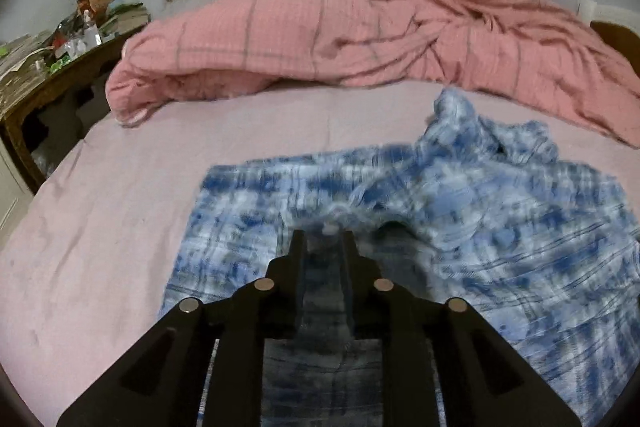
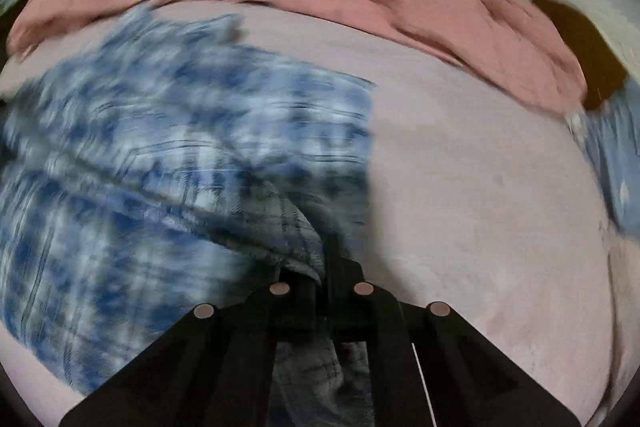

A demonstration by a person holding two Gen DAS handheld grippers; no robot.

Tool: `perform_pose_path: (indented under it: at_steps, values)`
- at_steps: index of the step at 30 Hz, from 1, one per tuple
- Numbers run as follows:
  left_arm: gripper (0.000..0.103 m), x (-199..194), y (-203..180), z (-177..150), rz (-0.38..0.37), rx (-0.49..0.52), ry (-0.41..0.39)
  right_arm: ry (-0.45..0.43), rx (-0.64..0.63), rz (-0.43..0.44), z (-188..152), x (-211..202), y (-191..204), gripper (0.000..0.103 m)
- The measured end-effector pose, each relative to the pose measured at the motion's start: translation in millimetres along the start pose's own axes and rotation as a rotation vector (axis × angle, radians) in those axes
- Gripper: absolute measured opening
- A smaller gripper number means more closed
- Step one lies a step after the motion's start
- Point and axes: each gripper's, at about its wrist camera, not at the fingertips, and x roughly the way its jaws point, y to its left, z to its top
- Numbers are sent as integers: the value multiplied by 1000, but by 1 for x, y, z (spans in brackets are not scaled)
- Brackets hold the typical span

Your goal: Fold large clothes

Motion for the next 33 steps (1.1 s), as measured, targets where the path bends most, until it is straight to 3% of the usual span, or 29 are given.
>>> perform_pose_path:
  at_steps: [4, 7, 10, 11, 12, 13, 15, 18, 22, 27, 30, 33]
  values:
    - [16, 14, -1, -8, 22, 12, 52, 9, -12, 3, 1, 2, 0, 5]
    - [17, 5, 7, -8, 6, -17, 27, -13, -13, 58, -2, -6, -2, 7]
    - [33, -23, 14, -6, -6, -22, -53, -44, -13, 164, -3, -18, -8, 11]
    - [48, -34, 15, -6, 0, -14, -87, -71, -13, 196, -3, -27, -10, 16]
    - [63, -48, 16, -7, 11, -7, -125, -90, -14, 214, -3, -30, -6, 38]
    - [68, -62, 17, -9, 19, -5, -163, -116, -23, 231, -3, -36, -4, 69]
    - [76, -85, 19, -13, 7, -4, -210, -189, -56, 231, -7, -52, 1, 80]
    - [86, -115, 23, -23, -35, -8, -233, -220, -53, 265, -9, -66, 1, 80]
    - [96, -151, 29, -44, -66, 31, -252, -328, -17, 331, -15, -98, -3, 80]
    - [102, -182, 36, -69, -86, 89, -292, -416, -5, 250, -22, -145, 13, 83]
    - [102, -184, 36, -83, -89, 118, -266, -447, -12, 215, -30, -168, 22, 87]
    - [102, -176, 32, -96, -141, 147, -177, -392, -47, 218, -46, -170, 32, 87]
